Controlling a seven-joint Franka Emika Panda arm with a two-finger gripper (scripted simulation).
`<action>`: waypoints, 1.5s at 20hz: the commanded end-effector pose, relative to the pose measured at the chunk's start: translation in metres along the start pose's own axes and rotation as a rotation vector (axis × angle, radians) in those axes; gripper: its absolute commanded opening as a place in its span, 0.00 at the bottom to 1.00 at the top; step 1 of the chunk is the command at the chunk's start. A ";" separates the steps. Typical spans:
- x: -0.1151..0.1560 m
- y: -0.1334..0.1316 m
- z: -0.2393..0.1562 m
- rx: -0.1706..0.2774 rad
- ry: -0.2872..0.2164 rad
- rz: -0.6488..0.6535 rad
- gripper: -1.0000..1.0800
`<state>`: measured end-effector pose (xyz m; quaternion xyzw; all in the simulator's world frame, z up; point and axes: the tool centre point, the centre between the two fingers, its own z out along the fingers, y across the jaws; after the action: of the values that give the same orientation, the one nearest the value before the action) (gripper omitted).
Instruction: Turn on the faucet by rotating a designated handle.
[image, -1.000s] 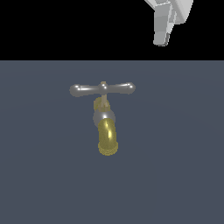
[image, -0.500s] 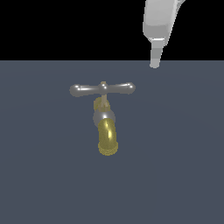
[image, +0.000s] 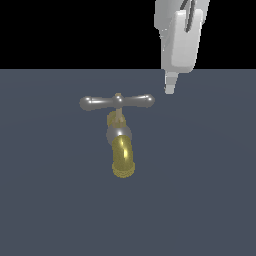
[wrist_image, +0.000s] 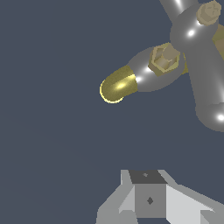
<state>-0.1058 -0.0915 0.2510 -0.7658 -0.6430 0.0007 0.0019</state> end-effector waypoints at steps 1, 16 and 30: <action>0.003 0.008 0.009 -0.001 -0.002 -0.053 0.00; 0.021 0.039 0.048 -0.004 -0.003 -0.293 0.00; 0.026 0.044 0.054 -0.004 -0.002 -0.336 0.00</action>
<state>-0.0582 -0.0732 0.1967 -0.6476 -0.7620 0.0001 0.0000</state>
